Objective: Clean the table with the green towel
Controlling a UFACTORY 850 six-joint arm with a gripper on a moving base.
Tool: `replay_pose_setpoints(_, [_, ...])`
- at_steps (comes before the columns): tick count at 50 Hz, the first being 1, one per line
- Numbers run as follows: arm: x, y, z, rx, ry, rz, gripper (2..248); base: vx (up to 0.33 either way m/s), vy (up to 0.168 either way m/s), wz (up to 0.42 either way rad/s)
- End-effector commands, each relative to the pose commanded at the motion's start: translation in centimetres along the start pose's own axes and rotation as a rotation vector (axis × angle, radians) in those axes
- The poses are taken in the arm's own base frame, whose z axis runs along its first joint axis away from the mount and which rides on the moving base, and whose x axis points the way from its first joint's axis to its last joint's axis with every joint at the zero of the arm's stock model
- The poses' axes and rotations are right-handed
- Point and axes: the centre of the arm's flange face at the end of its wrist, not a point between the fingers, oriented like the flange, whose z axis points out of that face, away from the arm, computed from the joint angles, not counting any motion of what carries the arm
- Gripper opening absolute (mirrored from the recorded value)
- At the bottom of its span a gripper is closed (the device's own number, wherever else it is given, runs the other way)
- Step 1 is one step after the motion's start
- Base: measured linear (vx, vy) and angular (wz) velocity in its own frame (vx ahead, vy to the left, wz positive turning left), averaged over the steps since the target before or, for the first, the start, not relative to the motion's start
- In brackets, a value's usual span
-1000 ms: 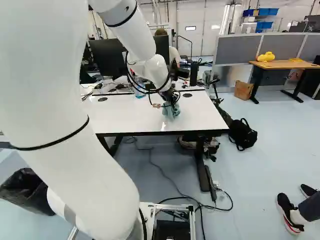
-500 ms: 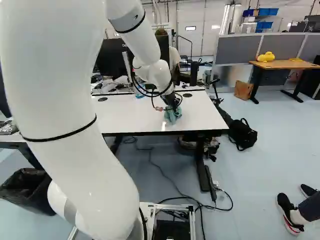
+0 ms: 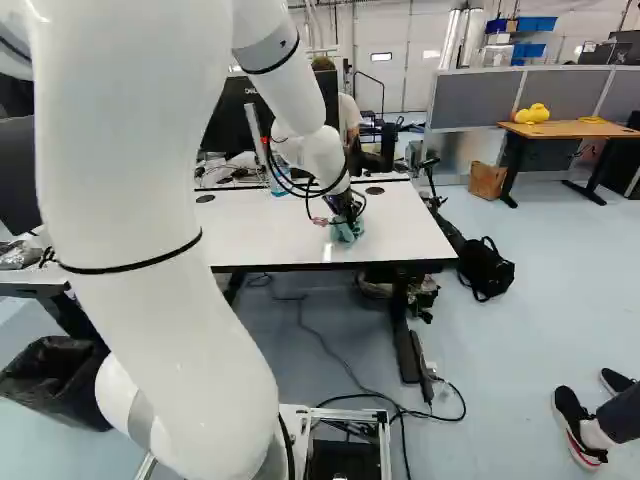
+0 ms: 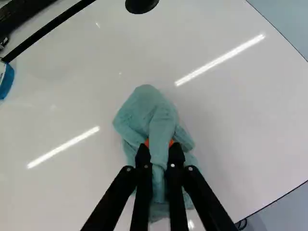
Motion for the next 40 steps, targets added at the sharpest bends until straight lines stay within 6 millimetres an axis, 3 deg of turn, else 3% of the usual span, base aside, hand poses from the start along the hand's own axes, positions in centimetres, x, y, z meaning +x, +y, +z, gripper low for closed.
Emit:
replay_pose_setpoints(22, [-0.6, 0.1, -0.1, -0.001, -0.048, 0.001, 37, 0.000, 0.000, 0.000])
replay_pose_setpoints(40, [-3.0, 1.3, -1.7, -0.010, -0.055, 0.015, 37, 0.000, 0.000, 0.000])
